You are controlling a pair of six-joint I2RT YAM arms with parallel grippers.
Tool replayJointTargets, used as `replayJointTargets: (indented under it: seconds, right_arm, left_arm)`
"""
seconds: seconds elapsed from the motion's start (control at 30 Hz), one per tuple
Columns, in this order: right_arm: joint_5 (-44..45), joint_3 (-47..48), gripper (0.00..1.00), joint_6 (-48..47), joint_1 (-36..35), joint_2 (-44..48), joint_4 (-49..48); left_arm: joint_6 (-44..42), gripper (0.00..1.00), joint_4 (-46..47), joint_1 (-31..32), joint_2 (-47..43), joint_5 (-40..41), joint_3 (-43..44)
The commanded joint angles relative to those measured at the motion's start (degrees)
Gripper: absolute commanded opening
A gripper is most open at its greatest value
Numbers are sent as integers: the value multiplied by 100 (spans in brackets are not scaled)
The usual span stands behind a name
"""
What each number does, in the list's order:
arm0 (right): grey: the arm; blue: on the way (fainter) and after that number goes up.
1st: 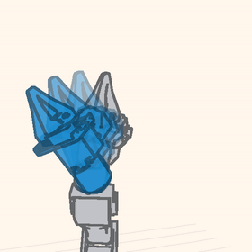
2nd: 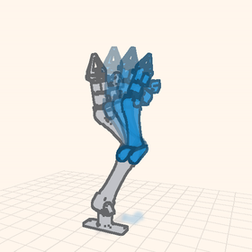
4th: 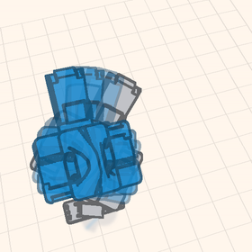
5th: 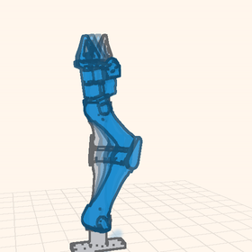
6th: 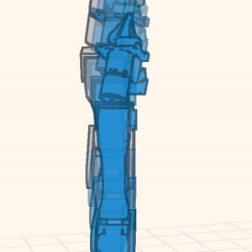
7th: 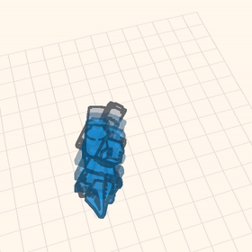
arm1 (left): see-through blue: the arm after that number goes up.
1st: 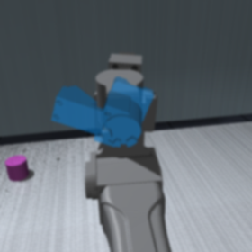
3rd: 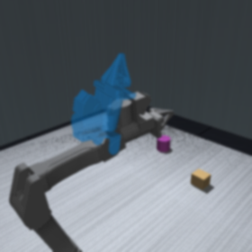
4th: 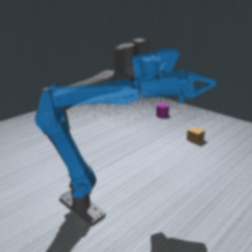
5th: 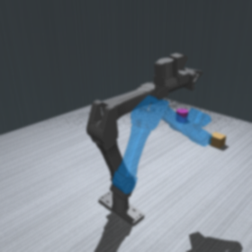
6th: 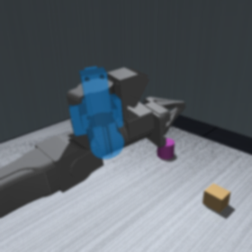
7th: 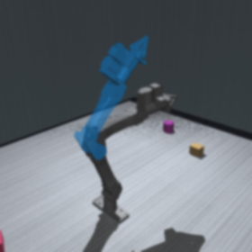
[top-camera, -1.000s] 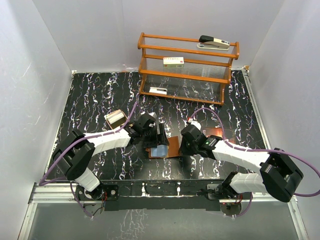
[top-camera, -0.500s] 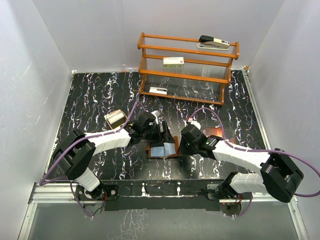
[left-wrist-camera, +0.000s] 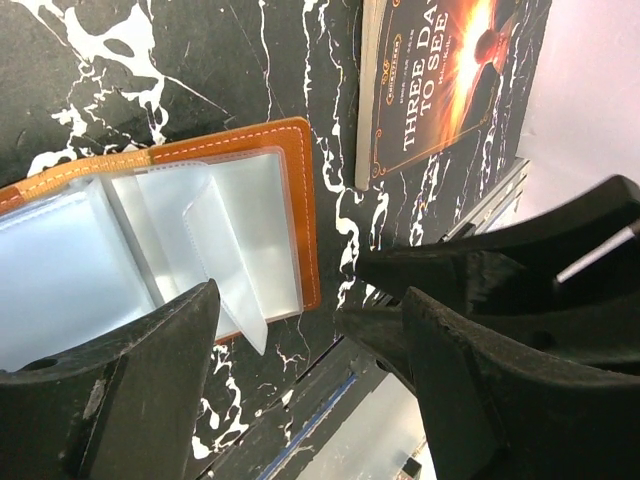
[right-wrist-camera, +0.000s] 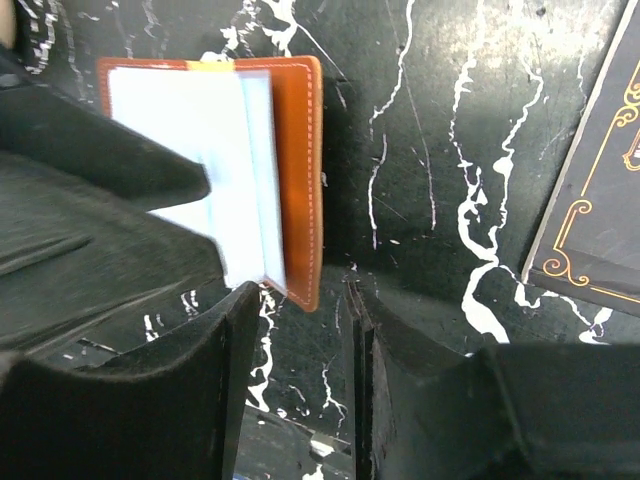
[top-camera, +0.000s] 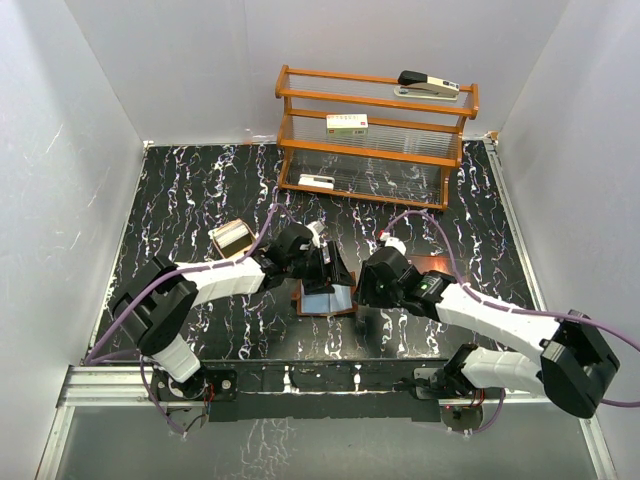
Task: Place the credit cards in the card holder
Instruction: Open the card holder at the center of the board.
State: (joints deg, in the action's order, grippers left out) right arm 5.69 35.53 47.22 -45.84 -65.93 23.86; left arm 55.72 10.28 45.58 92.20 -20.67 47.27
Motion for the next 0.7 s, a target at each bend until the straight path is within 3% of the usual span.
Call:
replayJointTargets:
  seconds: [0.0, 0.2, 0.67]
  right_arm:
    - [60, 321, 35, -135, 14, 379, 37]
    - [-705, 143, 23, -224, 5, 520, -658]
    - [-799, 9, 23, -238, -90, 162, -1369]
  left_arm:
    - [-38, 71, 3, -14, 123, -148, 355]
    - [-95, 71, -17, -16, 375, -199, 626]
    - [-206, 71, -130, -14, 592, -223, 934]
